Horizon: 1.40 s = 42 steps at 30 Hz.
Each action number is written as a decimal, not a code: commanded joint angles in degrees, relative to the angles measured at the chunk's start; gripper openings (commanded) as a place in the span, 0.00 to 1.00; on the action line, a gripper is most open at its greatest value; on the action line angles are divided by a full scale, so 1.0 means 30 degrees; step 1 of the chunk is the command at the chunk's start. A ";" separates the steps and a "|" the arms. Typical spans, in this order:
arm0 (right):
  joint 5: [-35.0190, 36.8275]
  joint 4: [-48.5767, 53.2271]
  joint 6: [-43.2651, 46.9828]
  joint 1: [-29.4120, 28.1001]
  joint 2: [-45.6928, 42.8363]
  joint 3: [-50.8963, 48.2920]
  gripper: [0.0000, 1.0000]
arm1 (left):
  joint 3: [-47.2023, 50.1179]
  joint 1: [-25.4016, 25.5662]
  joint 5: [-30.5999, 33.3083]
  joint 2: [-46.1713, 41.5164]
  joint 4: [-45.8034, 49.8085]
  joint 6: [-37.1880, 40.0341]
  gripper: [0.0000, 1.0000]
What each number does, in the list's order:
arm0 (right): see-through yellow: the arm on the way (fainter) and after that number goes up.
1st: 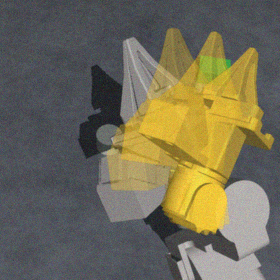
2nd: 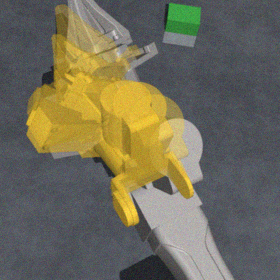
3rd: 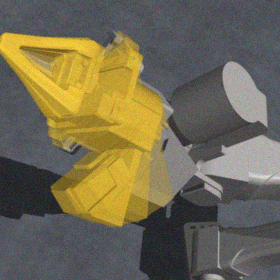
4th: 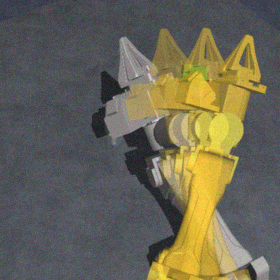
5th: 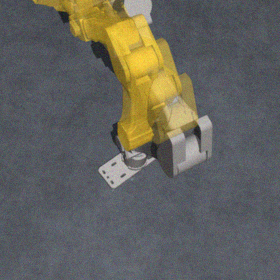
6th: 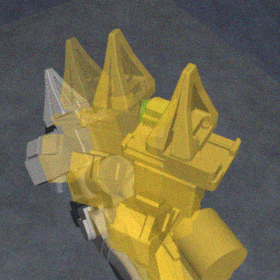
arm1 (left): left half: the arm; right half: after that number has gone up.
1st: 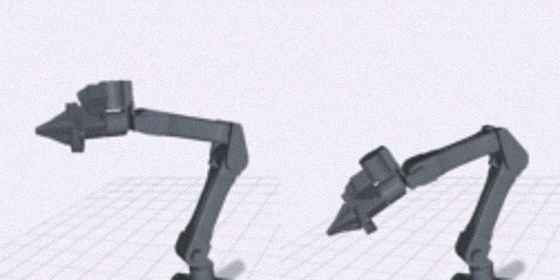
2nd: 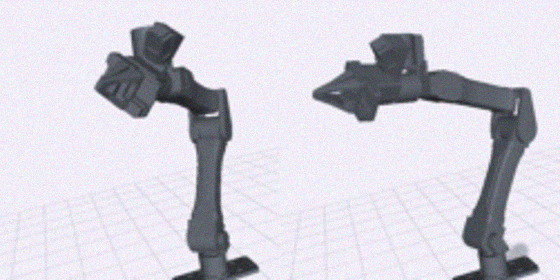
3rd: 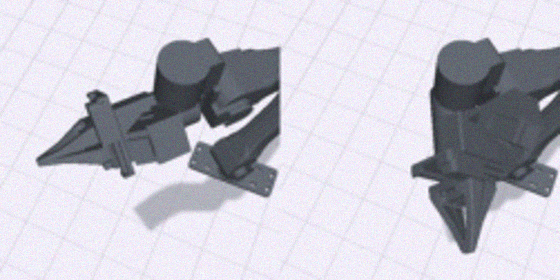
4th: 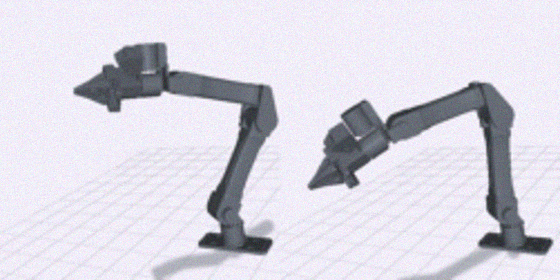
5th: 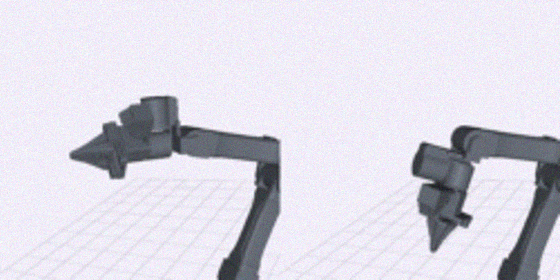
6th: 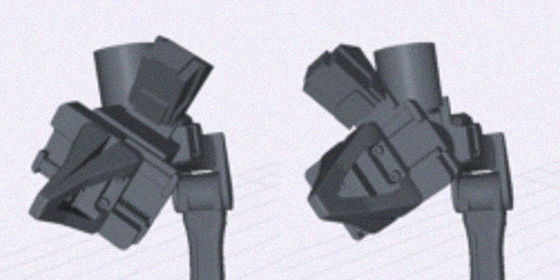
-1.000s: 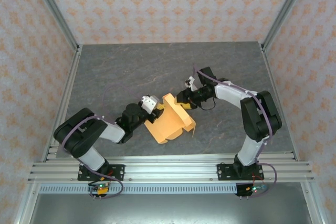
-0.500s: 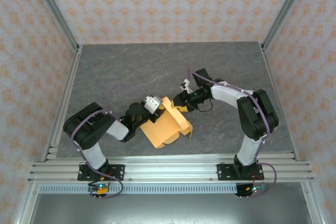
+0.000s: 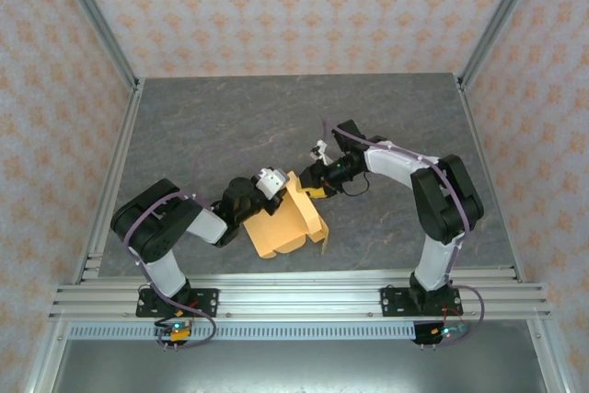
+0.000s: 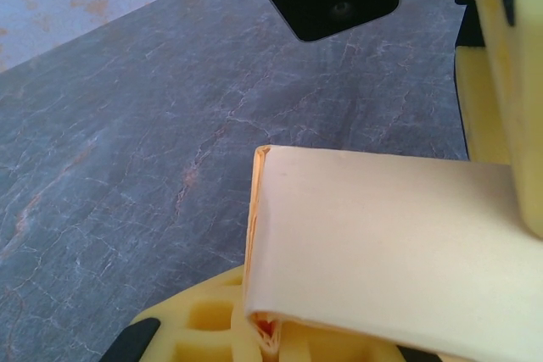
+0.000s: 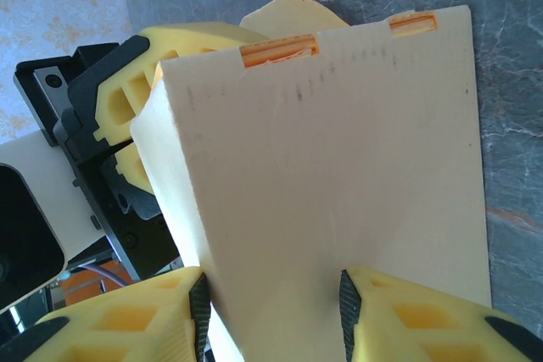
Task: Fold the paper box
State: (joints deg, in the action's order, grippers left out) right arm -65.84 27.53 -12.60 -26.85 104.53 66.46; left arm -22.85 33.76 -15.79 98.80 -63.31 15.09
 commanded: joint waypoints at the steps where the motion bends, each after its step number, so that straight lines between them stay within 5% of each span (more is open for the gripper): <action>1: 0.1463 0.0690 -0.0031 -0.0357 0.0256 0.0027 0.46 | -0.0659 0.0478 -0.0277 0.0514 0.0403 0.0660 0.02; 5: 0.1865 -0.0210 -0.0640 -0.0231 -0.0344 -0.0347 0.48 | -0.0703 0.0779 0.0110 0.1171 0.0099 0.0152 0.01; 16: 0.2880 -0.0115 -0.0390 -0.0193 -0.0002 -0.0685 0.48 | -0.2002 0.0788 -0.0039 0.2866 -0.1007 -0.1076 0.21; 22: 0.3550 -0.0047 -0.1868 0.0123 -0.0456 -0.0330 0.61 | -0.2110 0.0759 -0.0282 0.3106 -0.1011 -0.0958 0.10; 42: 0.2822 -0.1348 -0.3939 0.1114 0.0228 0.1513 0.66 | -0.2374 0.0760 -0.0566 0.3422 -0.1023 -0.1272 0.06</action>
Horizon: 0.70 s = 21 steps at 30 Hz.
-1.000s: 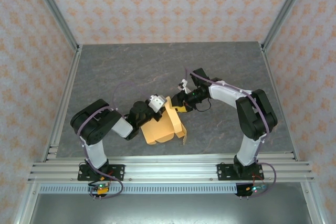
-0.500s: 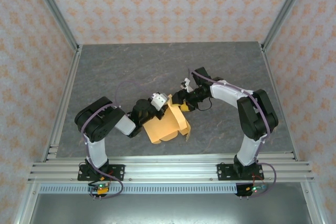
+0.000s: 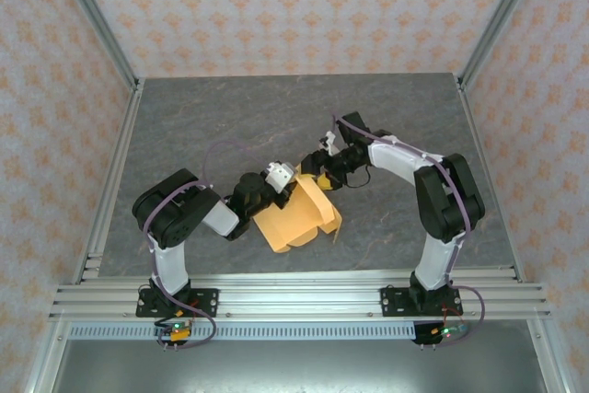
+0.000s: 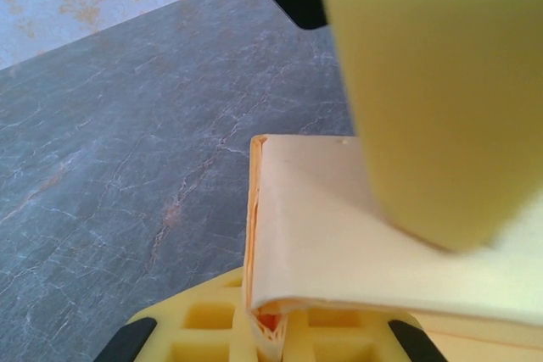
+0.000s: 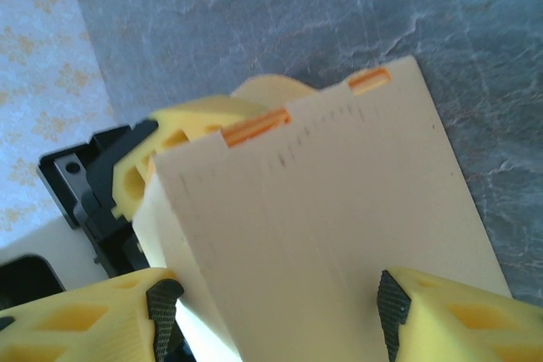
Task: Fold the paper box
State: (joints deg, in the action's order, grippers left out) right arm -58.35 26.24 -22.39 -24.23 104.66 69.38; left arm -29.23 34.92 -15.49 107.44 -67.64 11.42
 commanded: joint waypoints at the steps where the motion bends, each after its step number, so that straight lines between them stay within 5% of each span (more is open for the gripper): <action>1: 0.0274 -0.0924 -0.0751 0.0279 0.0245 0.0587 0.66 | -0.0220 0.0373 -0.0670 0.0933 0.0343 -0.0107 0.06; 13: 0.0872 -0.0717 -0.0470 0.0079 0.1298 0.0817 0.65 | -0.0626 0.0378 -0.0582 0.2186 -0.0504 -0.1168 0.07; 21: 0.3053 0.0078 0.0654 -0.0100 0.2024 0.0035 0.60 | -0.1033 0.0375 -0.0532 0.2418 -0.0665 -0.1905 0.21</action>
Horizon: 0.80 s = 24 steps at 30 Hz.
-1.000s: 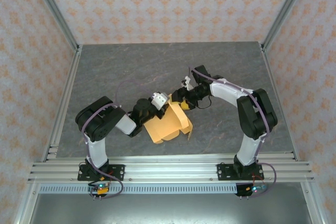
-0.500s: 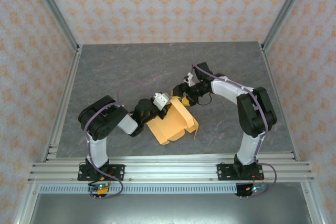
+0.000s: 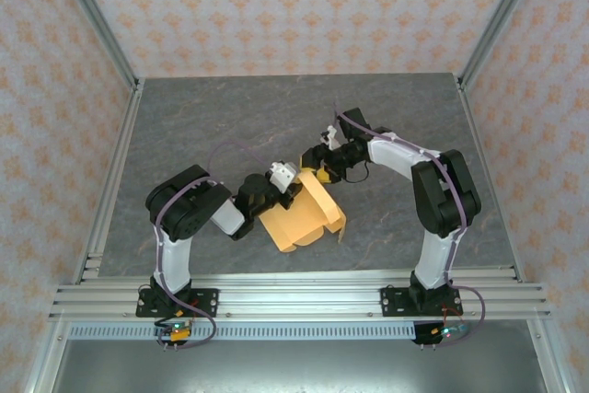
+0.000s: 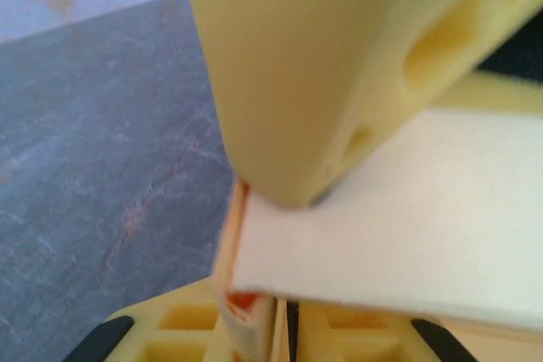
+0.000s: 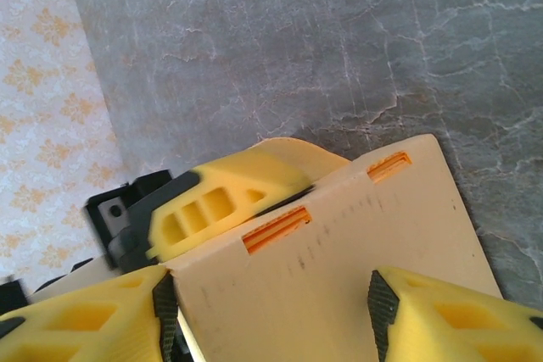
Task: Fold the paper box
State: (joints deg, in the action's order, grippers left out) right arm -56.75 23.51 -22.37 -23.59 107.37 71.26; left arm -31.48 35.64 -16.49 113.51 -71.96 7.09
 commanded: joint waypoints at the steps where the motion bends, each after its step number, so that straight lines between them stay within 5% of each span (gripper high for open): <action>1: 0.2555 0.0985 0.0699 -0.0331 0.1125 -0.0690 0.59 | -0.0337 0.0132 -0.0123 0.0485 0.0669 -0.0593 0.22; 11: 0.1869 0.0676 0.0648 -0.0309 0.1287 -0.1399 0.58 | -0.0811 0.0427 0.1659 0.0923 -0.0146 -0.1893 0.22; 19: 0.1676 0.0270 0.0218 -0.0309 0.1180 -0.1912 0.58 | -0.1661 0.2698 0.8514 0.1348 0.0409 -0.0701 0.07; 24: 0.1780 -0.0139 -0.0192 -0.0360 0.0971 -0.2291 0.58 | -0.2245 0.3584 1.0191 0.2390 -0.0052 0.0175 0.03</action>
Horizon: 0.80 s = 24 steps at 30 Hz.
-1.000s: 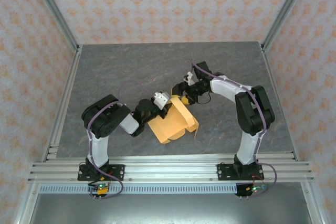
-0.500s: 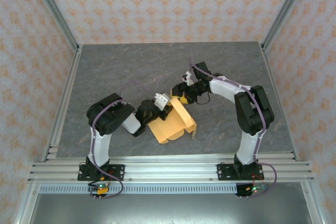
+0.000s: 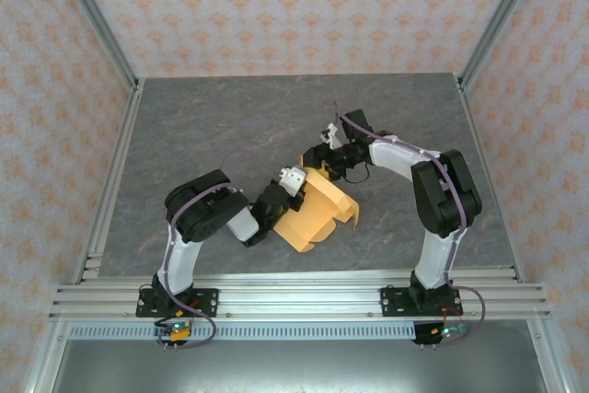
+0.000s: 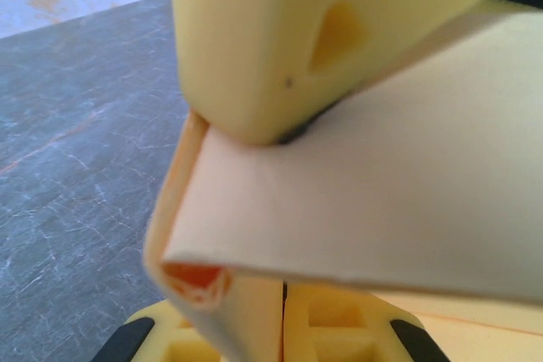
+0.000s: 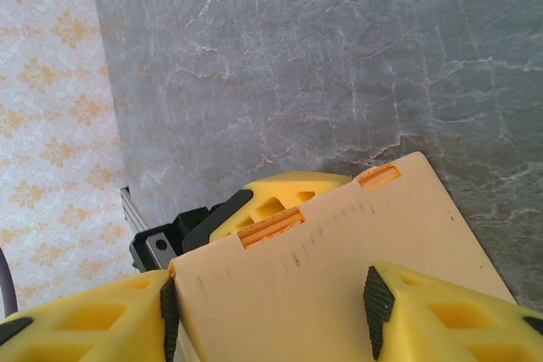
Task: Fold the paper box
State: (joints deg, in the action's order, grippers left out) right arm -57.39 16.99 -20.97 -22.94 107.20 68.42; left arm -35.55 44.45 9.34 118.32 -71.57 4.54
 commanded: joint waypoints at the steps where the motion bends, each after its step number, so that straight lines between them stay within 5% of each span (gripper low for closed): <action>1: 0.1932 0.1930 -0.0767 -0.0571 0.0991 -0.1432 0.58 | -0.0973 0.0681 0.1764 0.0832 -0.0075 0.1041 0.02; 14: 0.3113 0.2040 0.0005 -0.0870 0.0316 -0.1885 0.56 | -0.0425 0.0566 0.1090 0.0025 0.0365 0.0131 0.01; 18: 0.3773 0.2023 0.0384 -0.0858 0.0568 -0.2204 0.55 | -0.0174 0.0574 0.0561 -0.0193 -0.0289 0.0133 0.22; 24: 0.3536 0.2111 0.0764 -0.0861 0.0621 -0.2110 0.55 | 0.1812 0.0523 -0.0899 -0.2510 -0.0801 0.0194 0.30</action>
State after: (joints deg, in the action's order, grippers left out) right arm -55.31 14.00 -20.40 -24.08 105.12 65.58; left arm -32.82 45.69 10.13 116.20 -71.68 4.38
